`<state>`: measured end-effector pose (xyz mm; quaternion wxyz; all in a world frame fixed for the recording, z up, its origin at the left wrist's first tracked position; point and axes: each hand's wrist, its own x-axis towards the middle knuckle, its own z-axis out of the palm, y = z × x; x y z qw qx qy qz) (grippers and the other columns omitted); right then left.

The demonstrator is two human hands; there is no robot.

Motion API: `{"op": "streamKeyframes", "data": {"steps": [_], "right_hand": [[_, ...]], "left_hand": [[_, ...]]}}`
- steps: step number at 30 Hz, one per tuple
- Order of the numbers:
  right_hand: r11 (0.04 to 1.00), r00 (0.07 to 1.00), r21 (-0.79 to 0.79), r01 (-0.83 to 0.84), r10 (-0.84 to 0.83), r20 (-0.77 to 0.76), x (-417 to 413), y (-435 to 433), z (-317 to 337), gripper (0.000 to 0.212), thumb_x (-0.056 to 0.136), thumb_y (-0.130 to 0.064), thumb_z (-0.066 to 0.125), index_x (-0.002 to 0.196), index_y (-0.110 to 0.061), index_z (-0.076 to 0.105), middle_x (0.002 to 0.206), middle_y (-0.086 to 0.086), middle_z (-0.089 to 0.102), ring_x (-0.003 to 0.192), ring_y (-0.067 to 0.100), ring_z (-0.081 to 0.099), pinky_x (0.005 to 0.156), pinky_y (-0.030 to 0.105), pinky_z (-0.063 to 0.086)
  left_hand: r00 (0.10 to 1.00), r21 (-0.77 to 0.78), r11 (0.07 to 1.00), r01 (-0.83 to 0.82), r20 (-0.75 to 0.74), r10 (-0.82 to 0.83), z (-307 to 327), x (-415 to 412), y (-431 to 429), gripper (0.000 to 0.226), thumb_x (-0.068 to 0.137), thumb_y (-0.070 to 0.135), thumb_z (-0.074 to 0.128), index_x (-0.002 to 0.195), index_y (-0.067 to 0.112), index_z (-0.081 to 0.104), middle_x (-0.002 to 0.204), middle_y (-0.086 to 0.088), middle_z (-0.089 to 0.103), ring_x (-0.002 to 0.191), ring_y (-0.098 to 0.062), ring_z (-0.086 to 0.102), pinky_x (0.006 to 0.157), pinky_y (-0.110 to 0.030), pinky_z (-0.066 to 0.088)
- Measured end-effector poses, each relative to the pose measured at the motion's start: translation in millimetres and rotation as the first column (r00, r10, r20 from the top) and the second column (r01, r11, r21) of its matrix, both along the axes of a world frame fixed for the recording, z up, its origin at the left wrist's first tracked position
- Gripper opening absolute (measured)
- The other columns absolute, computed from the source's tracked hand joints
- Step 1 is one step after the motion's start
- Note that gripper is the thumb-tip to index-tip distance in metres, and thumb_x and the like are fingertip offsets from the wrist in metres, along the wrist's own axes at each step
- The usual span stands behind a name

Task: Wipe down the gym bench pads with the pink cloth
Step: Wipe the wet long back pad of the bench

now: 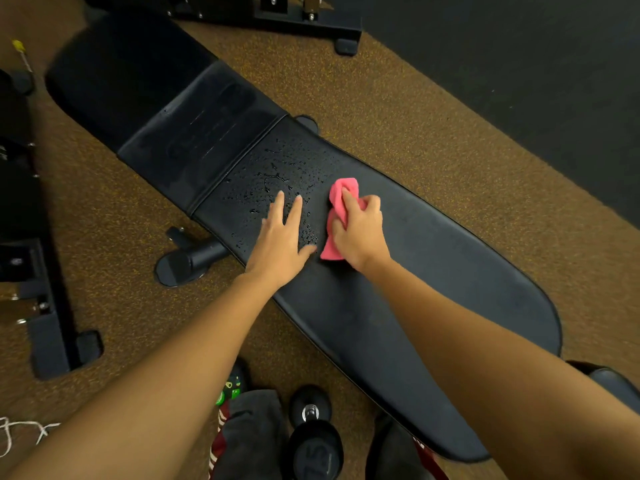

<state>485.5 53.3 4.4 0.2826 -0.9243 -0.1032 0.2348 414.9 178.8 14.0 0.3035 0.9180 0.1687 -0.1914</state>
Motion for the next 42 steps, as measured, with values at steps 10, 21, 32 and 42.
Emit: {"op": "streamKeyframes", "data": {"steps": [10, 21, 32, 42], "right_hand": [[0.659, 0.722, 0.449, 0.603, -0.212, -0.658, 3.3, 32.9, 20.2, 0.044, 0.094, -0.052, 0.04, 0.098, -0.01, 0.054, 0.11, 0.011, 0.061, 0.105, 0.021, 0.061, 0.099, 0.044, 0.047], [0.99, 0.988, -0.138, -0.02, 0.041, 0.152, 20.7, 0.1, 5.4, 0.042, 0.098, -0.018, 0.038, 0.14, -0.012, 0.041, 0.149, 0.012, 0.035, 0.139, 0.029, 0.026, 0.111, 0.04, 0.023], [0.875, 0.945, -0.422, -0.238, 0.308, 0.107, 13.4, -24.2, -15.8, 0.051, 0.103, -0.025, 0.024, 0.151, -0.019, 0.008, 0.159, 0.011, 0.002, 0.146, 0.031, -0.001, 0.119, 0.042, 0.002], [0.908, 0.961, -0.369, -0.197, 0.254, 0.113, 9.8, -21.4, -20.6, 0.051, 0.103, -0.024, 0.022, 0.151, -0.019, 0.007, 0.159, 0.01, -0.001, 0.146, 0.031, -0.004, 0.119, 0.038, 0.005]], "left_hand": [[0.808, -0.873, 0.194, -0.448, -0.302, 0.505, 25.5, 23.2, -4.1, 0.043, 0.093, 0.035, 0.051, 0.135, 0.027, 0.044, 0.126, 0.006, 0.059, 0.116, -0.007, 0.057, 0.1, -0.026, 0.044], [0.877, -0.379, 0.845, -0.376, 0.15, 0.457, 7.1, -6.8, 12.6, 0.063, 0.079, 0.013, 0.07, 0.134, 0.012, 0.039, 0.131, -0.012, 0.039, 0.119, -0.019, 0.043, 0.093, -0.01, 0.025], [0.97, 0.438, 0.889, 0.135, 0.124, -0.208, -18.1, -9.8, -19.5, 0.068, 0.077, 0.033, 0.072, 0.137, 0.021, 0.042, 0.14, -0.008, 0.043, 0.096, -0.031, 0.055, 0.072, -0.04, 0.049], [0.993, 0.236, 0.972, 0.003, 0.117, -0.031, -5.5, -0.5, 8.9, 0.059, 0.088, 0.021, 0.059, 0.141, 0.019, 0.034, 0.132, -0.007, 0.039, 0.108, -0.03, 0.044, 0.087, -0.041, 0.043]]}}
